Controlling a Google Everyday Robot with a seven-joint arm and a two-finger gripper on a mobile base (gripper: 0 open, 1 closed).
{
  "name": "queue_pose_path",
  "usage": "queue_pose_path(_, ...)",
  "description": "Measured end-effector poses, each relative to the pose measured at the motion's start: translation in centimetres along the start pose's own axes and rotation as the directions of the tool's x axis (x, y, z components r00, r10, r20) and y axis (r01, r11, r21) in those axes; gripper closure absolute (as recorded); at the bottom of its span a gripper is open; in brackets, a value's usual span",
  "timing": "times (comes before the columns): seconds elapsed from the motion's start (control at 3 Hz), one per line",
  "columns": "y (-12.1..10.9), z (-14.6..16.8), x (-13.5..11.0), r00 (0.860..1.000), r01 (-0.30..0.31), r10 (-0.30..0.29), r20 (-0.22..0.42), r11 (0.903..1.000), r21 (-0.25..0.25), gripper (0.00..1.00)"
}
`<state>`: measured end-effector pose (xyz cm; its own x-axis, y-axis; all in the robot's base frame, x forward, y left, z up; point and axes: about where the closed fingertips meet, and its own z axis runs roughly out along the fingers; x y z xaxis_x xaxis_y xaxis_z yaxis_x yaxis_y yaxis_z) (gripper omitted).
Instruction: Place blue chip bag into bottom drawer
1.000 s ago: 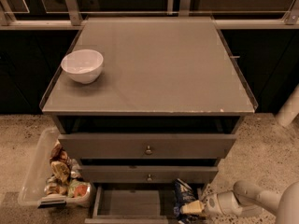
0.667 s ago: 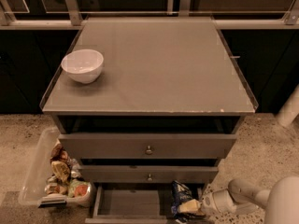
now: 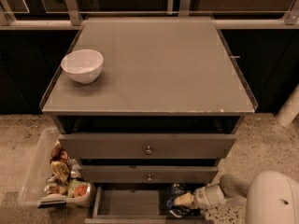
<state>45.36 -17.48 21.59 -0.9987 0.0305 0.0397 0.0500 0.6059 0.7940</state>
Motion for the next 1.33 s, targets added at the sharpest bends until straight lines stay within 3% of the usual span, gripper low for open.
queue_pose_path(0.33, -0.79, 0.27, -1.64, 0.999, -0.022, 0.022, 0.028, 0.9997, 0.013, 0.82)
queue_pose_path(1.0, -0.71, 0.26, -1.52, 0.999, -0.016, 0.016, 0.038, 0.9998, 0.009, 0.36)
queue_pose_path(1.33, -0.79, -0.31, -1.31, 0.997, -0.009, 0.009, 0.079, 1.0000, -0.002, 0.11)
